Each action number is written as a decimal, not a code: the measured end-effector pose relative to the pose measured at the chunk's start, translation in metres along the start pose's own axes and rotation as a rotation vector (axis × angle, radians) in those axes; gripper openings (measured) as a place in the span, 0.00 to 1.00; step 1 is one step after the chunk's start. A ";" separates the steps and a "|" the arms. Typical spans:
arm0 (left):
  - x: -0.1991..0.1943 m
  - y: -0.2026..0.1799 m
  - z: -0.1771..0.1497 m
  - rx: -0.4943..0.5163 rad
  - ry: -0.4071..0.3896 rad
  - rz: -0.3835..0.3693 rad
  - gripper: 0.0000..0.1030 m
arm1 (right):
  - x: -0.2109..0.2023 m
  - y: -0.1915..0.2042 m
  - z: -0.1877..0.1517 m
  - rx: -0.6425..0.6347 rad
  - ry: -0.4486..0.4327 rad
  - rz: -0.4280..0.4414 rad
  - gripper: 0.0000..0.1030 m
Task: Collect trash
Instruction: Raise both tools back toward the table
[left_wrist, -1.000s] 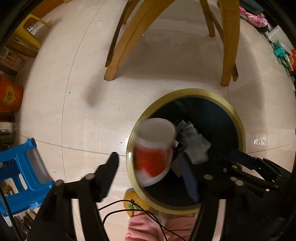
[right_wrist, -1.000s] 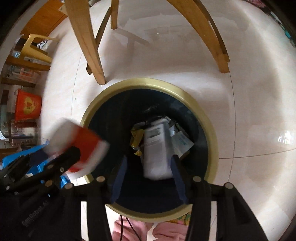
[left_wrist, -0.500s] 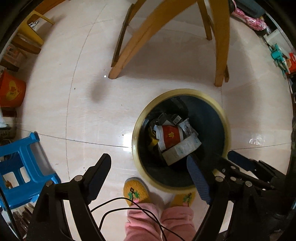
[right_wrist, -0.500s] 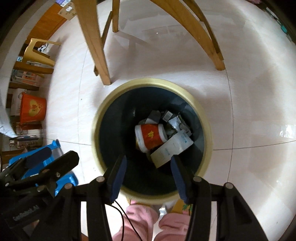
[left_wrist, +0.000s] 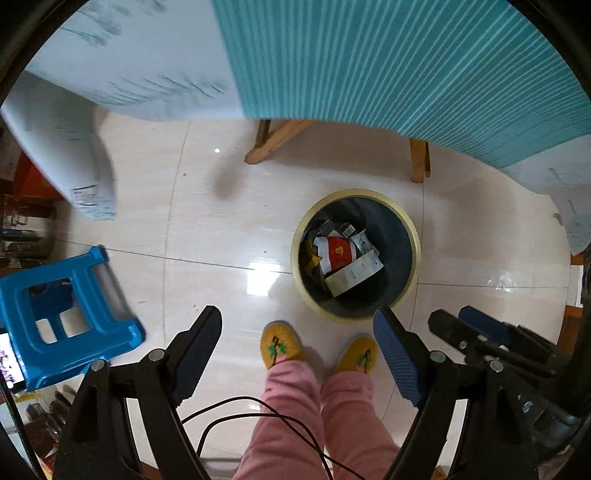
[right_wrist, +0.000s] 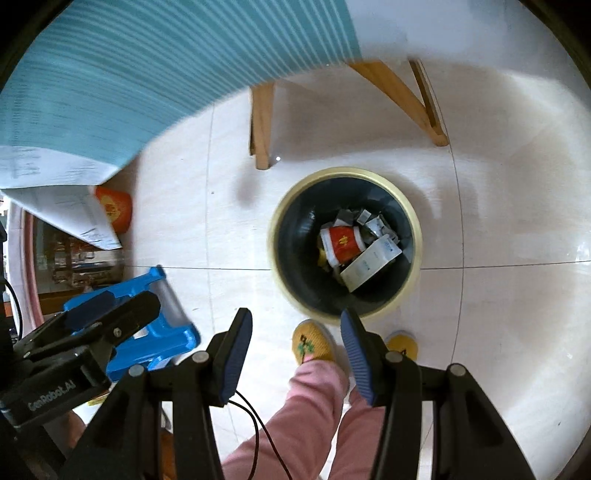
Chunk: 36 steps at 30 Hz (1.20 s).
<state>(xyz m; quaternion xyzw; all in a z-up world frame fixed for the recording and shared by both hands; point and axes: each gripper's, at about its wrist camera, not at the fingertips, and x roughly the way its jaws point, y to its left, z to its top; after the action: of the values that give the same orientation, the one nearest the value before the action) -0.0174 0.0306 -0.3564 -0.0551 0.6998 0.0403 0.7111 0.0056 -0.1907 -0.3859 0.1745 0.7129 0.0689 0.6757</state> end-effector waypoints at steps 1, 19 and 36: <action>-0.007 0.001 -0.001 0.001 -0.002 0.002 0.80 | -0.010 0.006 -0.001 -0.002 -0.002 0.002 0.49; -0.199 0.035 0.007 0.104 -0.219 0.029 0.80 | -0.139 0.107 -0.015 -0.130 -0.088 -0.009 0.49; -0.287 0.036 0.056 0.151 -0.378 0.006 0.80 | -0.252 0.159 0.022 -0.227 -0.301 -0.069 0.49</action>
<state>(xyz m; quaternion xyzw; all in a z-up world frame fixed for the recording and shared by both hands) 0.0279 0.0795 -0.0699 0.0091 0.5548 -0.0005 0.8319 0.0588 -0.1324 -0.0979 0.0809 0.5970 0.0985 0.7920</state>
